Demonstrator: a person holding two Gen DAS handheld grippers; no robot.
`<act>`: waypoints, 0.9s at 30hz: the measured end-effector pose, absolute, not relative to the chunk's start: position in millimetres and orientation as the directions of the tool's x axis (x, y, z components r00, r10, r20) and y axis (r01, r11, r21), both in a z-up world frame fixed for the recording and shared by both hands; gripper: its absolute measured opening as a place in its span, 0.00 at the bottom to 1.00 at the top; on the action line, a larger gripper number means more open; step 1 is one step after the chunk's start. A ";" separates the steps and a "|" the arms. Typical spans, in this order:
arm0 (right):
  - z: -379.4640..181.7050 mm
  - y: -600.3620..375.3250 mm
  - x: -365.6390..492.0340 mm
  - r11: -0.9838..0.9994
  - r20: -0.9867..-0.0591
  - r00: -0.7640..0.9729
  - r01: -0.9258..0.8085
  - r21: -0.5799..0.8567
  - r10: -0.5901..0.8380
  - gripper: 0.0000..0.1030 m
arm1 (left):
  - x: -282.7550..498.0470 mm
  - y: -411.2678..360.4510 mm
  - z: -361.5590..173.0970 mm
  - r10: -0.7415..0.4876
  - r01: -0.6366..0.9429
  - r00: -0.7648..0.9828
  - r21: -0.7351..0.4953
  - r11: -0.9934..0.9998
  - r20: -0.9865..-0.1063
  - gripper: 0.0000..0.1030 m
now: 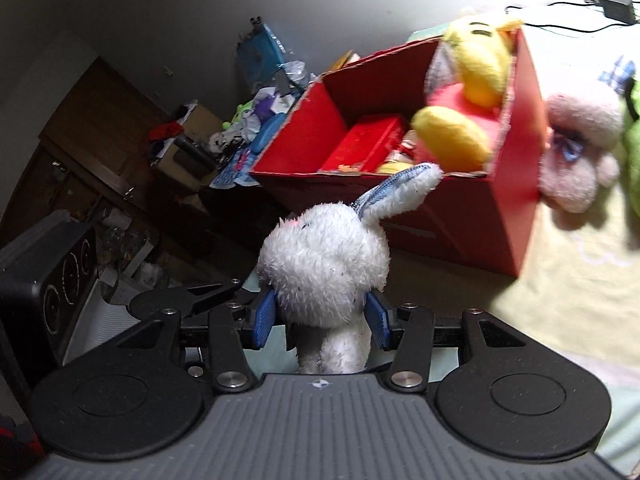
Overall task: Organize objects
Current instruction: 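Lift the white bunny with the right gripper and carry it over the red box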
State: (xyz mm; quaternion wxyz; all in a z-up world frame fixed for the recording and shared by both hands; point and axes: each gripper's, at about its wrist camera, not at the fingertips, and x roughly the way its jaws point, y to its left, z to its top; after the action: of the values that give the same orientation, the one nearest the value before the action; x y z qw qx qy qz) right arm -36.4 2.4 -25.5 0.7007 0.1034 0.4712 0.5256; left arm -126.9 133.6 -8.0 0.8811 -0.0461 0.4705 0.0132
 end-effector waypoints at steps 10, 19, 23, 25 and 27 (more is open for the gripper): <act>1.1 44.4 -43.8 0.367 -0.493 0.012 -0.682 0.632 0.870 0.50 | -140.1 180.6 23.6 0.012 -0.098 0.631 -0.064 0.993 -0.776 0.72; 20.8 73.0 -37.8 0.420 -0.466 0.141 -0.702 0.575 0.873 0.50 | -112.1 218.1 42.1 -0.012 -0.042 0.697 -0.058 0.997 -0.717 0.72; 25.5 83.4 -27.7 0.467 -0.466 0.210 -0.691 0.551 0.860 0.51 | -93.5 228.1 44.9 -0.051 -0.003 0.710 -0.075 0.997 -0.702 0.72; 25.9 86.6 -22.5 0.493 -0.467 0.243 -0.682 0.541 0.850 0.51 | -83.3 231.2 44.1 -0.072 0.018 0.713 -0.085 0.996 -0.697 0.72; 26.3 90.4 -16.4 0.521 -0.472 0.278 -0.672 0.527 0.836 0.51 | -72.8 233.3 42.5 -0.097 0.041 0.713 -0.096 0.995 -0.694 0.72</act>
State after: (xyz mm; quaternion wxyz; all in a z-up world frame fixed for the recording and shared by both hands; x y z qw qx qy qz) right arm -16.4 90.4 26.3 0.7915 0.1124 0.3660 0.4764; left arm -72.8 233.3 42.5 0.9248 -0.0369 0.3767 -0.0372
